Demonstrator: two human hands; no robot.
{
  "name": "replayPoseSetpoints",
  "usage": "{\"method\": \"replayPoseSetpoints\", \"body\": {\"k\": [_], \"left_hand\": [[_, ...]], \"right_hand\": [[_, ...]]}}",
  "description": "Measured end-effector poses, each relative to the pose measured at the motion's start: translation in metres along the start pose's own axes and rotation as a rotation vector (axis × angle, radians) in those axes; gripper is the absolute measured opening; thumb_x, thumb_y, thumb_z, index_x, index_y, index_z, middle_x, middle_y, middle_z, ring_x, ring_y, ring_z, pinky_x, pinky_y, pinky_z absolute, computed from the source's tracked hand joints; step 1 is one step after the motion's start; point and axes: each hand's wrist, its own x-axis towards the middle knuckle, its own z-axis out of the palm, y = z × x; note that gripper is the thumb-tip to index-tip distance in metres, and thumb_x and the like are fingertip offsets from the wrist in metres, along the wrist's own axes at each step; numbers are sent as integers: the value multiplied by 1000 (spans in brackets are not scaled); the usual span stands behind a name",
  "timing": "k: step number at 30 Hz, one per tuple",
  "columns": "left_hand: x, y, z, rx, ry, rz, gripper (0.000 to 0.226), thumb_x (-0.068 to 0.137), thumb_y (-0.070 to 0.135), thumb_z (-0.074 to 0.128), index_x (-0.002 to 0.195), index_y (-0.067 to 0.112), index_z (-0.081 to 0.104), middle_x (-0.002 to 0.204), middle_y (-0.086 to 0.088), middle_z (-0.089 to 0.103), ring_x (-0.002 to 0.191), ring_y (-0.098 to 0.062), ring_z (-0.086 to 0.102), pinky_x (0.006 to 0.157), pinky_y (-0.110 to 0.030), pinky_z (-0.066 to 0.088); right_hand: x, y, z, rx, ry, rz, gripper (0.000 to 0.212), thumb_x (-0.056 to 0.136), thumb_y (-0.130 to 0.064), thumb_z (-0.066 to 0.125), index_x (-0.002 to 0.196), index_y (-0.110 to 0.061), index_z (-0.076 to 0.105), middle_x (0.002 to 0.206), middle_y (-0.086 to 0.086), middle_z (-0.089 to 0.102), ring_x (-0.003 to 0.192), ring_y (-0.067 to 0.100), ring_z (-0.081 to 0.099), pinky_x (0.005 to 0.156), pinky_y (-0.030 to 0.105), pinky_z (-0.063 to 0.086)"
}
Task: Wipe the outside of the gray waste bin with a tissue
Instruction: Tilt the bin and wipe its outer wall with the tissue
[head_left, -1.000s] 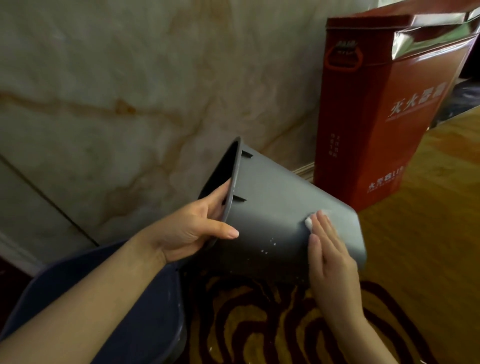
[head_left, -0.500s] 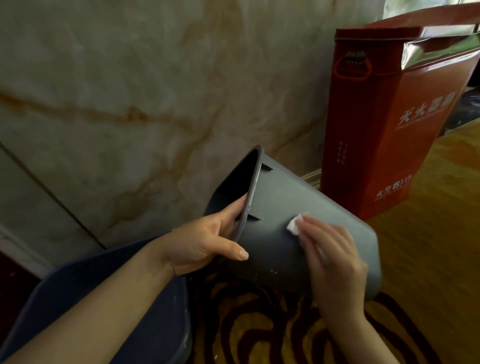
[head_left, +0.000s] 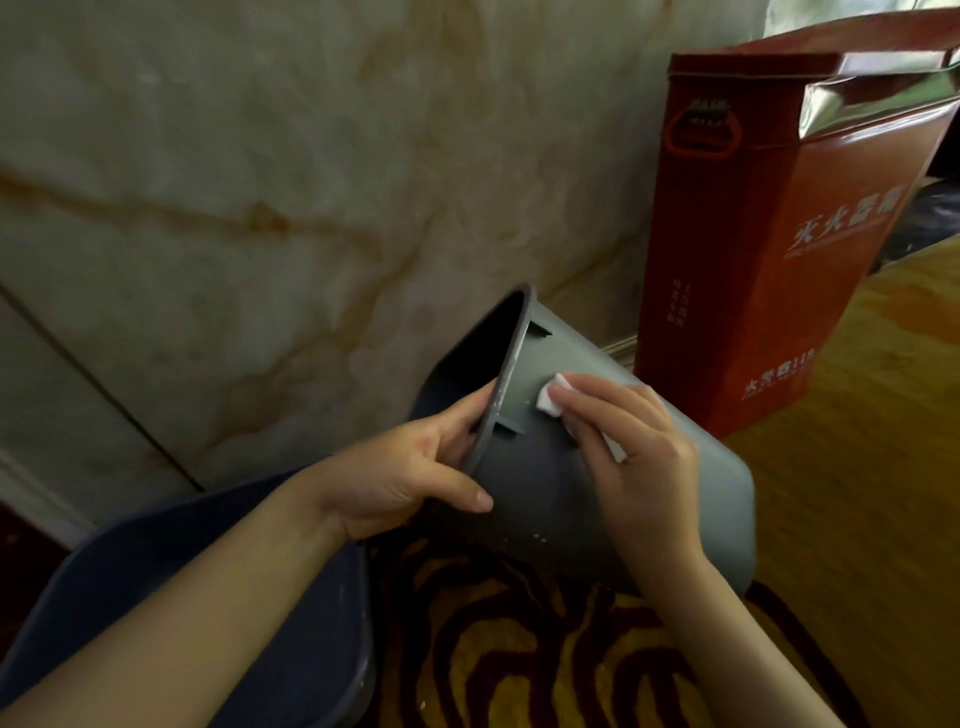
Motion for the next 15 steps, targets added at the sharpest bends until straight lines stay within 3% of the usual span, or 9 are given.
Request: {"method": "replayPoseSetpoints", "body": {"k": [3,8,15], "left_hand": [[1,0,0,8,-25,4,86,74,-15,55,138,39,35,142,7,51,131,-14,47,96,-22,46],[-1,-1,-4,-19,28,-9,87,72,-19,51,140,33,35,139,-4,54,126,-20,52,96,-27,48],[0,-1,-9,-24,91,3,89,70,-18,49,141,33,34,139,-6,54,126,-26,53,100,-35,47]], "right_hand": [[14,-7,5,19,-25,9,21,84,-5,63,103,-10,71,107,4,69,96,16,59,84,27,48],[5,-12,4,3,-189,-141,25,87,-6,57,110,-8,67,114,7,66,98,20,58,86,20,43],[-67,12,-1,-75,-92,-107,24,86,-8,59,108,-9,66,113,6,63,91,14,56,82,20,45]]}}
